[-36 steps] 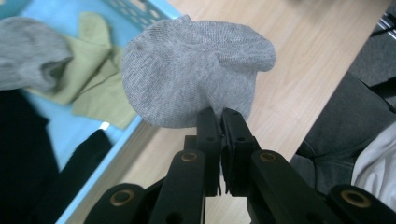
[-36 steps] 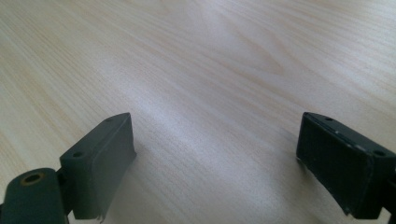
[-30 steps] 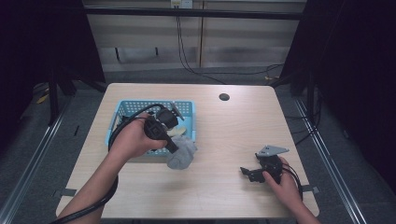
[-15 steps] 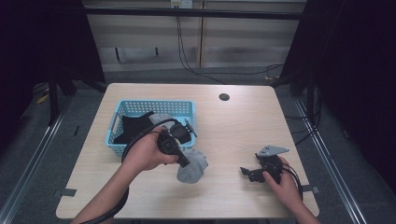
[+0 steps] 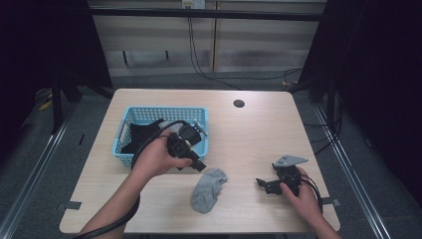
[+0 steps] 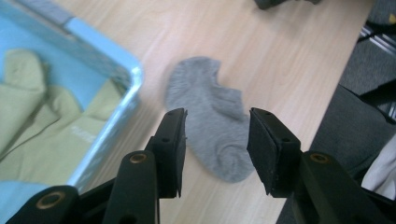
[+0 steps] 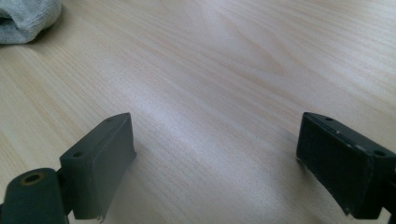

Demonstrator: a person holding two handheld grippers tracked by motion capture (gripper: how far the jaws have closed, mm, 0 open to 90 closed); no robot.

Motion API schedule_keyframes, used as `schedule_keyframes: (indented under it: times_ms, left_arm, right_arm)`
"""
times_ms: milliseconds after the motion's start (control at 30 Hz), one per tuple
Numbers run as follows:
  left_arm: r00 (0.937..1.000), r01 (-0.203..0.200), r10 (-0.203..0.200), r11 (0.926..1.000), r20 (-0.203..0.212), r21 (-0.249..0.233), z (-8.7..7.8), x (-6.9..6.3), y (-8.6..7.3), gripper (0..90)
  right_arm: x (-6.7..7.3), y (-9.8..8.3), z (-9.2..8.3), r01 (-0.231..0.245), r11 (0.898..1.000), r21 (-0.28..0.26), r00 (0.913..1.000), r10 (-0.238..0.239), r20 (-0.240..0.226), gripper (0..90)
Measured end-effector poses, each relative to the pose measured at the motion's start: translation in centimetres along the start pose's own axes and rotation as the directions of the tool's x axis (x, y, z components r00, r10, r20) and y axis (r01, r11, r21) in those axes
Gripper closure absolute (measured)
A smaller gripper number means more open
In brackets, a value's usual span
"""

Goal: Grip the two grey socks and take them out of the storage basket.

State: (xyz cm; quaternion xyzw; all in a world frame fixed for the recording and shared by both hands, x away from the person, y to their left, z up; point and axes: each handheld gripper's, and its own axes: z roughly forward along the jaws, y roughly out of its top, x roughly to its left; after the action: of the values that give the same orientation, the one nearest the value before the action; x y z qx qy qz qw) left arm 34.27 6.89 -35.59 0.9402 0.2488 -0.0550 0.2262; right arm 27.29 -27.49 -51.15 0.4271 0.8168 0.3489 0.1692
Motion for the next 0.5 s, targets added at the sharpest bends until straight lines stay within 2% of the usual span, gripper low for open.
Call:
schedule_keyframes:
  times_ms: [167,233,300,433,467,500]
  left_arm:
    - [0.9948,0.057,-0.061,0.9974,-0.082,-0.044,-1.0,3.1,-0.8,51.0]
    - [0.9898,0.09,-0.098,0.9931,-0.103,-0.075,-1.2,4.5,-1.2,49.6]
    - [0.986,0.104,-0.113,0.9917,-0.123,-0.076,-1.2,5.4,-1.4,49.2]
    - [0.9758,0.15,-0.163,0.9843,-0.146,-0.092,-0.9,7.5,-2.0,46.9]
    - [0.968,0.176,-0.194,0.9774,-0.159,-0.116,-0.6,8.3,-2.2,45.4]
    - [0.968,0.176,-0.194,0.9774,-0.159,-0.116,-0.6,8.3,-2.2,44.9]
  right_arm:
    - [0.0,0.0,0.0,0.0,1.0,0.0,1.0,0.0,0.0,10.7]
    - [0.0,0.0,0.0,0.0,1.0,0.0,1.0,0.0,0.0,10.7]
    - [0.0,0.0,0.0,0.0,1.0,0.0,1.0,0.0,0.0,10.7]
    - [0.0,0.0,0.0,0.0,1.0,0.0,1.0,0.0,0.0,10.7]
    - [0.0,0.0,0.0,0.0,1.0,0.0,1.0,0.0,0.0,10.7]
    - [0.0,0.0,0.0,0.0,1.0,0.0,1.0,0.0,0.0,10.7]
